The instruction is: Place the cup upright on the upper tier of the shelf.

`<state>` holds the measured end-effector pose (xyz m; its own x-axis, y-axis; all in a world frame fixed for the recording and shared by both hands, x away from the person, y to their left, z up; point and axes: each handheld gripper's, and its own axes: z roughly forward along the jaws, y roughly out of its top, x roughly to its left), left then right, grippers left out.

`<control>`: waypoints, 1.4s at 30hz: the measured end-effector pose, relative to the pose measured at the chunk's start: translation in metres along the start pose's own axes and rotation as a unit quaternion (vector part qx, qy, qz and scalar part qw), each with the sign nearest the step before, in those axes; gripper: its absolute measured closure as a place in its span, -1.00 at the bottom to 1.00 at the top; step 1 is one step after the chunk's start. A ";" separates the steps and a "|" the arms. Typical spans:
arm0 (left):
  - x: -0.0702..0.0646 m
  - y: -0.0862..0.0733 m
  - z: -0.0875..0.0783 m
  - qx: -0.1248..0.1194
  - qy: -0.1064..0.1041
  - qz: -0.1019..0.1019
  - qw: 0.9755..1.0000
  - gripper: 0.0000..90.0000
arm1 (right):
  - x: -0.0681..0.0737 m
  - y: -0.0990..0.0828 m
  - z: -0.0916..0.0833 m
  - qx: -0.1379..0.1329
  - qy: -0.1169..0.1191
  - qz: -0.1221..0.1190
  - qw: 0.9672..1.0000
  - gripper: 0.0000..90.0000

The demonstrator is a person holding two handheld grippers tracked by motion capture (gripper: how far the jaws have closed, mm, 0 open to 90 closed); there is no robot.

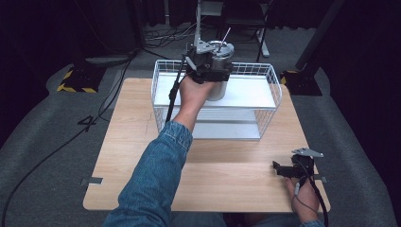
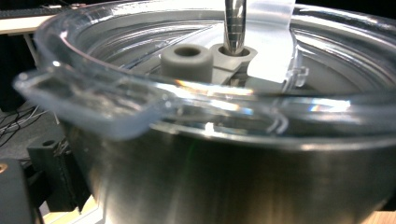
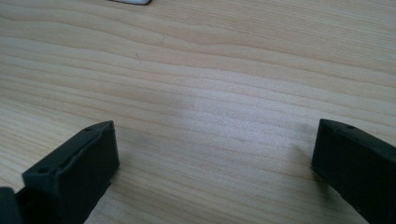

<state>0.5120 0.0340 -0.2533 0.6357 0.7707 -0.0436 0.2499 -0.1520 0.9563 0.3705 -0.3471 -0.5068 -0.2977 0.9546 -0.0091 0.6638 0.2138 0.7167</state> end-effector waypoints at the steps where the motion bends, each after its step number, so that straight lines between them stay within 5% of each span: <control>1: 0.000 0.000 0.000 -0.001 0.000 -0.002 1.000 -0.93 | 0.000 0.000 0.000 0.000 0.000 0.000 1.000 -0.98; 7: 0.003 0.000 0.000 -0.002 -0.009 -0.012 1.000 -1.00 | 0.000 0.000 0.000 0.000 -0.001 -0.001 1.000 -0.98; 11: 0.000 0.001 -0.003 -0.013 0.001 0.012 1.000 -1.00 | 0.000 0.000 0.000 0.000 -0.001 -0.001 1.000 -0.98; 18: 0.000 0.005 -0.013 -0.028 -0.007 0.007 1.000 -1.00 | 0.000 0.000 0.000 0.000 0.000 -0.001 1.000 -0.98; 42: -0.011 0.002 -0.095 -0.052 -0.015 0.041 0.998 -1.00 | 0.000 0.000 0.000 0.000 0.000 -0.002 1.000 -0.98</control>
<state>0.4361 0.0838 -0.2235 0.6733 0.7388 0.0289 0.1193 -0.1471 0.9819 0.3706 -0.3474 -0.5068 -0.3001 0.9538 -0.0122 0.6625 0.2176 0.7168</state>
